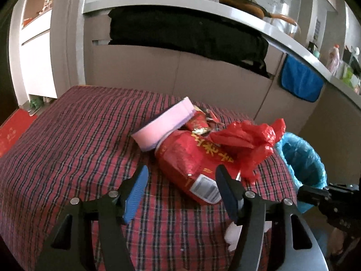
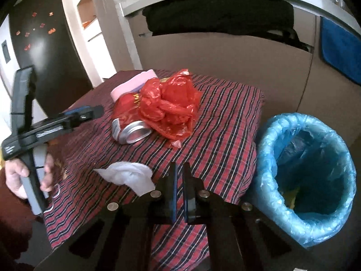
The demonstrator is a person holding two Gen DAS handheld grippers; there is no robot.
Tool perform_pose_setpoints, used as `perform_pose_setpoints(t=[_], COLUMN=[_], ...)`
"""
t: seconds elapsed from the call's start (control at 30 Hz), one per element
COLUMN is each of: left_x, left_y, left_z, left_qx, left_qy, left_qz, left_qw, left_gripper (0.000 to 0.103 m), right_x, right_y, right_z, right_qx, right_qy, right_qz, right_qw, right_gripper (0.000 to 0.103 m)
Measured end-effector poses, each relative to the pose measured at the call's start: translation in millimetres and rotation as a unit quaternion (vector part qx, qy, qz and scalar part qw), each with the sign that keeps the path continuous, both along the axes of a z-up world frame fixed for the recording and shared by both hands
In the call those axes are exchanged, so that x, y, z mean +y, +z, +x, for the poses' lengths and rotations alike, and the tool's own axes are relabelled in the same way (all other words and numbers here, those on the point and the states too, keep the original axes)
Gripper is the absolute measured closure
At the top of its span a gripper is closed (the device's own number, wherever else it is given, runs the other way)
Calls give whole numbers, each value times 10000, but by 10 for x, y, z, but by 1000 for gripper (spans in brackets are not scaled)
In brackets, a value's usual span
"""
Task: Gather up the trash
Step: 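Grasp the white tissue on the table with the right tool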
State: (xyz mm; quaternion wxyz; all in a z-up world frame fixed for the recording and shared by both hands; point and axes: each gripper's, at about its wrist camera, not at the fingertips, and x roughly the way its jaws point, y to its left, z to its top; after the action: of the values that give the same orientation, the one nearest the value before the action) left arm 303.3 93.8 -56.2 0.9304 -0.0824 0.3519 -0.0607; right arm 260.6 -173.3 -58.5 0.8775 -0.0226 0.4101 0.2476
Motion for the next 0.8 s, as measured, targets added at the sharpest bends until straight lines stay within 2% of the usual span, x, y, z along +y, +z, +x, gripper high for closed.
perform_pose_setpoints(t=[0.07, 0.1, 0.13, 0.2, 0.27, 0.37, 0.47, 0.53, 0.6, 0.67, 0.73, 0.8], left_x=[6, 58, 97, 266, 408, 553, 601, 608, 613, 595, 560, 519], left_y=[19, 30, 30, 17, -14, -45, -64, -85, -95, -92, -85, -67], left_z=[10, 11, -2, -50, -126, -227, -296, -343, -348, -357, -357, -356], left_qx=[34, 37, 33, 15, -7, -30, -51, -77, -67, -84, -72, -78], left_qy=[102, 232, 330, 619, 871, 1116, 1246, 1317, 1275, 1224, 1165, 1127], left_qz=[-29, -131, -204, -375, -426, -380, -115, -16, -41, -74, -60, -59], left_qw=[9999, 9996, 9992, 9974, 9953, 9930, 9921, 9913, 9918, 9924, 9931, 9936], left_gripper=[40, 41, 40, 40, 39, 38, 35, 34, 34, 34, 34, 34], right_x=[-8, 42, 115, 222, 383, 704, 937, 1036, 1102, 1097, 1105, 1031], right_y=[-24, -45, -78, -100, -101, -140, -246, -364, -462, -460, -458, -412], right_z=[-3, 3, 8, 5, -41, -55, -15, 25, 57, 15, 8, -10], right_qx=[114, 255, 398, 468, 387, 227, 188, 317, 494, 315, 291, 270], right_qy=[261, 433, 587, 784, 1120, 1562, 1778, 1846, 1926, 1864, 1761, 1632], right_qz=[271, 374, 437, 463, 328, -160, -588, -823, -917, -976, -923, -777], right_qw=[9992, 9980, 9965, 9947, 9924, 9873, 9821, 9789, 9757, 9771, 9796, 9832], right_gripper=[92, 83, 66, 54, 54, 54, 56, 56, 55, 57, 69, 72])
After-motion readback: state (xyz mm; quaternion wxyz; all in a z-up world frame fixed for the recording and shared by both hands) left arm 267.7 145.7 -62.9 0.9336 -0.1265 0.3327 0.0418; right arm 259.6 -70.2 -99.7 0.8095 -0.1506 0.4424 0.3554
